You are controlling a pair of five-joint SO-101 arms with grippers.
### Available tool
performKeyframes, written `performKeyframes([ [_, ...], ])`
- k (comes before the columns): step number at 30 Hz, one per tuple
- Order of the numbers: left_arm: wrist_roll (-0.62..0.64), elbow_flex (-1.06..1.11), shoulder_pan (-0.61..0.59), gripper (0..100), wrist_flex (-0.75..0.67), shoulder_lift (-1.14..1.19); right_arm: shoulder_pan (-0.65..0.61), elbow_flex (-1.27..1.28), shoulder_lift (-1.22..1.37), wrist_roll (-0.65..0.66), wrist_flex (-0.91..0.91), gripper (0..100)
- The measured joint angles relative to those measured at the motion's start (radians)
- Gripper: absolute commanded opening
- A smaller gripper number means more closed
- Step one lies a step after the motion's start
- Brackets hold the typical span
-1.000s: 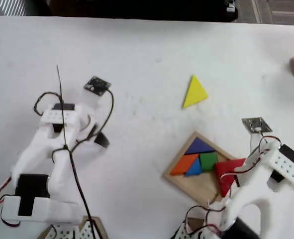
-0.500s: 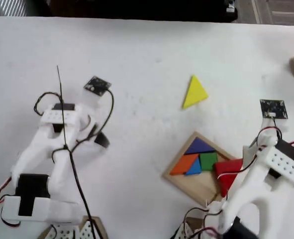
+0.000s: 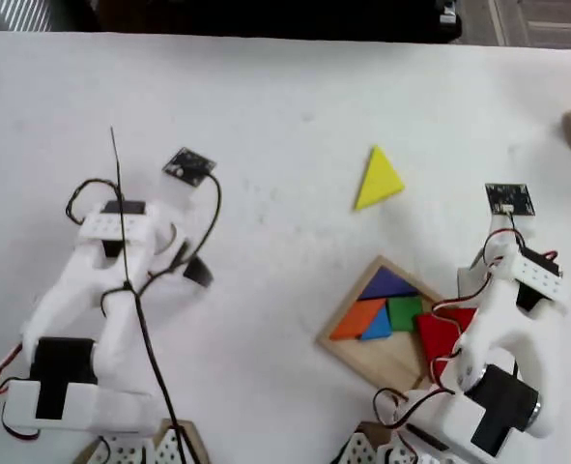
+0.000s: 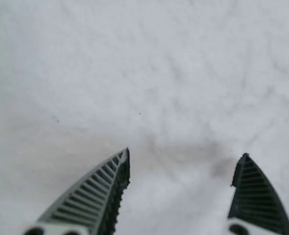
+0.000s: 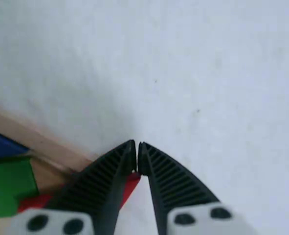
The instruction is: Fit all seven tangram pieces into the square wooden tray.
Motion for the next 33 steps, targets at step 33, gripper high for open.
performKeyframes([
  [33,0.000,0.000,0.000,33,0.000,0.000,0.196,0.052,-0.106,0.003,0.080,1.8],
])
